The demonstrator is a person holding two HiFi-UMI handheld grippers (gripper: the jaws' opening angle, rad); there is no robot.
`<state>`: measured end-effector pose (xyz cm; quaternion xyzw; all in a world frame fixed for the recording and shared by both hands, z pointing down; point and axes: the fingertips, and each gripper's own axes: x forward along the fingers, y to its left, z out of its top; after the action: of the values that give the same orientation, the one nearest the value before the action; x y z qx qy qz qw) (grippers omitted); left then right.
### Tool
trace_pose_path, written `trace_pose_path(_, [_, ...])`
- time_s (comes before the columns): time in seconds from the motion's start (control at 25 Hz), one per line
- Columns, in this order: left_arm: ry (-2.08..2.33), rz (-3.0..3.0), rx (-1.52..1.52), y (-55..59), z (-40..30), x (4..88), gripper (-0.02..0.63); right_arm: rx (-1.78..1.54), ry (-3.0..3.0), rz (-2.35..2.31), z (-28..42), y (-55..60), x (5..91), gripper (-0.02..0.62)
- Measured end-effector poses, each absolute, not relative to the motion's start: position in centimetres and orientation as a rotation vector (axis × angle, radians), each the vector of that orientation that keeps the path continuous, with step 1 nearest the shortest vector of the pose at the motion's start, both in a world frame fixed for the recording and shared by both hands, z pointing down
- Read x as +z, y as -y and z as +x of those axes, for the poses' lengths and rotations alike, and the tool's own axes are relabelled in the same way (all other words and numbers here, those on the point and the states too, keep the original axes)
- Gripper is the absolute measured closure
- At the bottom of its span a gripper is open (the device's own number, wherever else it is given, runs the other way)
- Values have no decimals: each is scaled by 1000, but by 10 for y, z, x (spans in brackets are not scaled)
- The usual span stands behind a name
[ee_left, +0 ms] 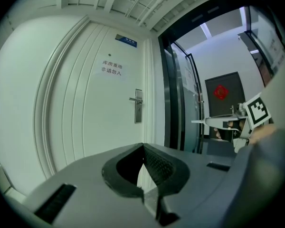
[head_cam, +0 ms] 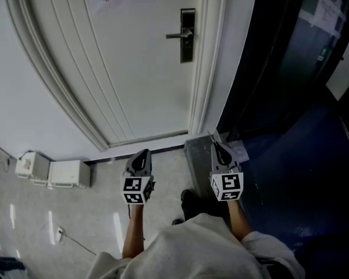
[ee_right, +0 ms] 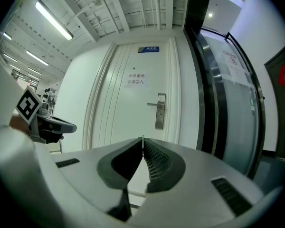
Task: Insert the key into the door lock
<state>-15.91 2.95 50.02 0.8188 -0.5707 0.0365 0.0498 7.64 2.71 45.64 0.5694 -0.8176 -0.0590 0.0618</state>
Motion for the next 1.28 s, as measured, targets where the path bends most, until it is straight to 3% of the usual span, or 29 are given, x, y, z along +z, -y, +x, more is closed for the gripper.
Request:
trace_pose_path(0.32, [1747,2519,123,49,-154,498,589,-180,2491,1726,78,51,459,565])
trace_pose_path(1.28, [1877,2475,100,412,-126,448,589,-231,2645,1542,69,424,413,565])
